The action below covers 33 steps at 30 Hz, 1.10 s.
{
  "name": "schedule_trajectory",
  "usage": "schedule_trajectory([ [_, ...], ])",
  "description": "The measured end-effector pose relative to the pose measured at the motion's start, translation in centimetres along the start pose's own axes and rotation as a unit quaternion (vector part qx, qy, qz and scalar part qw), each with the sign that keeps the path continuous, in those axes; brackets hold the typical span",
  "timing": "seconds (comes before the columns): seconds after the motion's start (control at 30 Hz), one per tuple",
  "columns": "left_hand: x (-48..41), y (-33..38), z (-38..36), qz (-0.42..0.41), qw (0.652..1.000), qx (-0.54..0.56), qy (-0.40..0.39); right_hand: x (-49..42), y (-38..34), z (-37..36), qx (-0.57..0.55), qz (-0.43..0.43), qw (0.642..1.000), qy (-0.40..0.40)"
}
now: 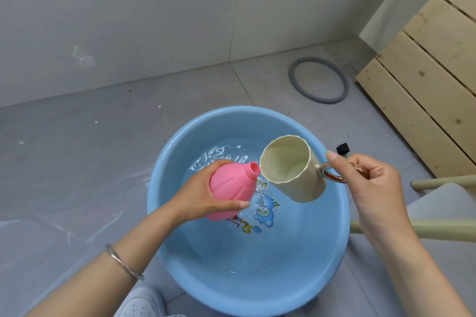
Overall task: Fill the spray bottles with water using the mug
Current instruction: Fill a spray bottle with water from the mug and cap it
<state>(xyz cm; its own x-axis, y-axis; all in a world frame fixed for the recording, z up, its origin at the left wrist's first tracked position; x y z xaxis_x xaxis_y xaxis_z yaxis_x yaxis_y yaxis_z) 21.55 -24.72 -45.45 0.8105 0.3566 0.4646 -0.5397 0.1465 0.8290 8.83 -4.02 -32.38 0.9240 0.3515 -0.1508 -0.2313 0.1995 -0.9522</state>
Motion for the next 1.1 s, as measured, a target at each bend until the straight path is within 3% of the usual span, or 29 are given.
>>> schedule_trajectory([
  [1.1,0.2,-0.5,0.3,0.001,1.000,-0.015,0.017,-0.7,-1.4,-0.5,0.178,0.156,0.970,-0.050],
])
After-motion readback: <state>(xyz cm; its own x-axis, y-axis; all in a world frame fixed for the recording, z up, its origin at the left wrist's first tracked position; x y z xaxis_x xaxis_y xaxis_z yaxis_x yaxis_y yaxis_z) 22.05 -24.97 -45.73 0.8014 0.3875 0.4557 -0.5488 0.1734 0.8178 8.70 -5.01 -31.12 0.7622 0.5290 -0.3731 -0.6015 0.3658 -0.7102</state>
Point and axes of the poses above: each hand's wrist, its own x-axis away from the middle knuckle, its own z-axis out of the back of the hand, y = z × x, the point moved 1 cm from there along -x, towards the middle knuckle, and after that the axes turned 11 degrees about z, right-handed, at the moved point
